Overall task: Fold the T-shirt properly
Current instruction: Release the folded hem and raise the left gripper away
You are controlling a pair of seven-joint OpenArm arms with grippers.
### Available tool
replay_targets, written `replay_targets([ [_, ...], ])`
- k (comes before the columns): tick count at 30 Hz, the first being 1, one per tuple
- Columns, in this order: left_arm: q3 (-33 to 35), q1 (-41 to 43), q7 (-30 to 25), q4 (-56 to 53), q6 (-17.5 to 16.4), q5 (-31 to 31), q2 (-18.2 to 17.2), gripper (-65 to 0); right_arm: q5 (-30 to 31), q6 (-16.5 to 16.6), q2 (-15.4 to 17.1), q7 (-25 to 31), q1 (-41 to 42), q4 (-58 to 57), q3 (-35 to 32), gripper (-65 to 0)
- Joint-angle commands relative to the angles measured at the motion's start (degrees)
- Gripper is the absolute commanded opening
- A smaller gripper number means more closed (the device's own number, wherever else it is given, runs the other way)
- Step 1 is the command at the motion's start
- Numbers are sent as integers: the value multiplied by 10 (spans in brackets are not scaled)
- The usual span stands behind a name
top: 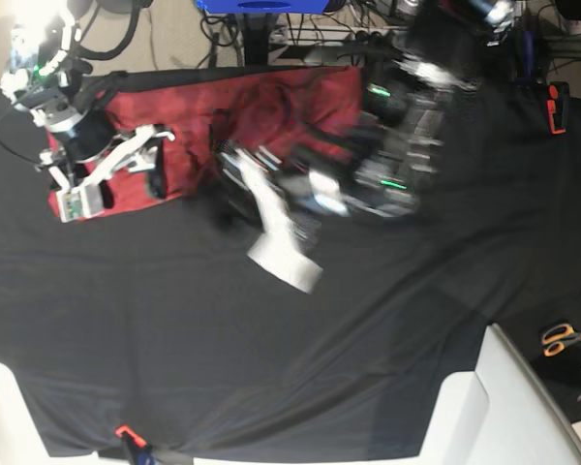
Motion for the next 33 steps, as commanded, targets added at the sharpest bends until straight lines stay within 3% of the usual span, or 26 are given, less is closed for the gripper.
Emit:
replay_targets([
  [1,-38,11,-10,21,-4,-7,-31,-434,6,2,10,13,1,10,1,-212],
  [3,-115,44,-9,35,-4,-7,-75,-630,6,2,18,13,1,13,-21,-212],
  [4,-148,59,-9,35,-4,-9,-97,-650,6,2,31,13,1,15,-35,-212],
  [7,-250,127,-9,32,-4,-7,-157,-650,6,2,79,13,3,25,-106,-279],
  [10,-370,207,-9,32,-6,-7,-191,-650,6,1,135,13,21,27,-199,-438],
  [13,-496,274,-9,32,-6,-1,-196,-650,6,-3,173,-4,51,24,-292,-639],
  [15,-562,305,-9,33,-6,29,-192,-650,5,-3,178,-38,79,26,-342,-642],
  [19,-618,329,-9,33,-6,115,-171,-650,5,-11,170,-102,149,8,-428,-645],
  [21,-633,331,-9,33,-9,156,-153,-650,5,-47,156,-132,185,-13,-469,-645],
  [26,-641,325,-9,33,-85,210,-117,-650,5,-212,112,-233,270,-81,-575,-645],
  [29,-636,319,-9,32,-86,213,-106,-650,5,-303,75,-287,288,-115,-605,-645],
  [33,-636,311,-9,14,-86,213,-105,-650,6,-367,25,-309,284,-163,-606,-645],
])
